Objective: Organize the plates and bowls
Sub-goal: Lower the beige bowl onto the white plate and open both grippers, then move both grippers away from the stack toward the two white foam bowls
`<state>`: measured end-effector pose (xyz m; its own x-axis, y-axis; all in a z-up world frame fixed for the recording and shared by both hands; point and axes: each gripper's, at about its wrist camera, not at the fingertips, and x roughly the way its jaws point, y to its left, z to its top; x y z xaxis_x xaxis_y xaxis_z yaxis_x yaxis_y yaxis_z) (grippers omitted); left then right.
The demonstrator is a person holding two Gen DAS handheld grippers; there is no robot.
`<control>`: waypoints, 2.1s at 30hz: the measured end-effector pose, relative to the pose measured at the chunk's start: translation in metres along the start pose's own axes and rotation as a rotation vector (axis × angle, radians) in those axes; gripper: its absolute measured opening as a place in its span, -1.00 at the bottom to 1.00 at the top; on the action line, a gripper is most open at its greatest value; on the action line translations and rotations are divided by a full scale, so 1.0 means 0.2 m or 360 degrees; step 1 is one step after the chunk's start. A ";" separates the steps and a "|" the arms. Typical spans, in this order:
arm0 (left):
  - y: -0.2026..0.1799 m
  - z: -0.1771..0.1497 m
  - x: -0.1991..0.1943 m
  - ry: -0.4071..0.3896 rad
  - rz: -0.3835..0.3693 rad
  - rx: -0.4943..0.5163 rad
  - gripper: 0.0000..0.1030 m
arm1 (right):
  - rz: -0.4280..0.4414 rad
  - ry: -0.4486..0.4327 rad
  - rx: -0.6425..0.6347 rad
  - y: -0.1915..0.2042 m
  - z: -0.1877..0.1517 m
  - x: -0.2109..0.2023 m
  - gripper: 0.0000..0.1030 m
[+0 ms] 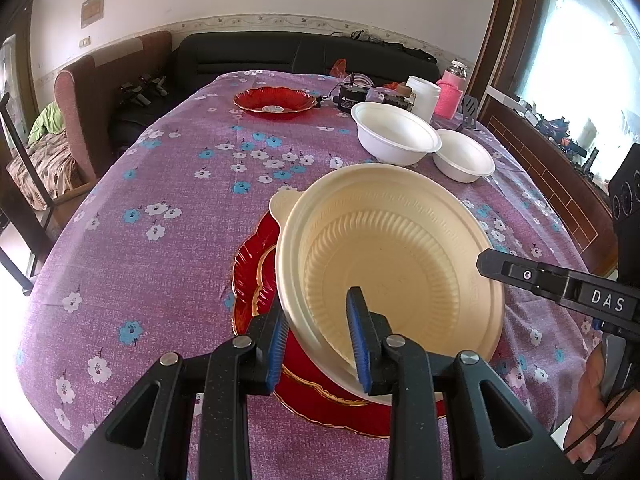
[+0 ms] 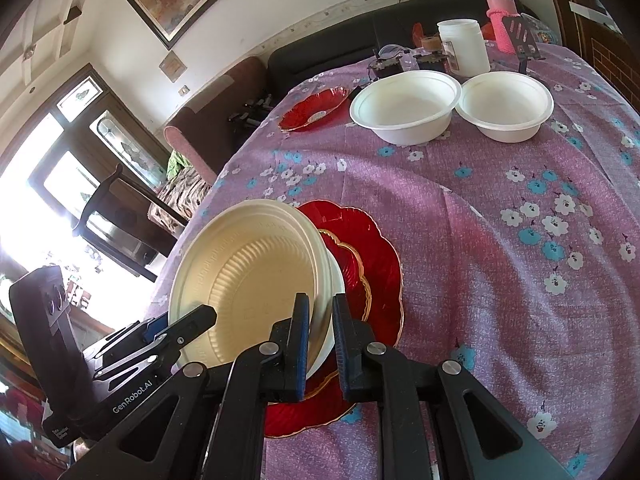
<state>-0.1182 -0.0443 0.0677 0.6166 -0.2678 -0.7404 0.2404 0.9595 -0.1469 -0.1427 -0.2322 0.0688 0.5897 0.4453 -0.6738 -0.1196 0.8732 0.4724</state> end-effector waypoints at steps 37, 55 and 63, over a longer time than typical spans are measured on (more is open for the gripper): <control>-0.02 0.00 -0.08 -0.0065 0.0047 0.0010 -0.11 | -0.0006 -0.0111 0.0078 -0.08 0.01 -0.17 -0.61; -0.05 -0.03 -0.15 -0.0103 0.0070 0.0034 0.02 | -0.0006 -0.0145 0.0095 -0.11 -0.02 -0.24 -0.31; -0.05 -0.03 -0.20 -0.0132 0.0067 0.0023 0.26 | -0.0011 -0.0165 0.0109 -0.13 -0.02 -0.27 -0.27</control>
<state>-0.1489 -0.0425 0.0952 0.6863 -0.2344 -0.6885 0.2236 0.9688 -0.1070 -0.1752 -0.2787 0.0902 0.6700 0.4135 -0.6165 -0.0626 0.8590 0.5081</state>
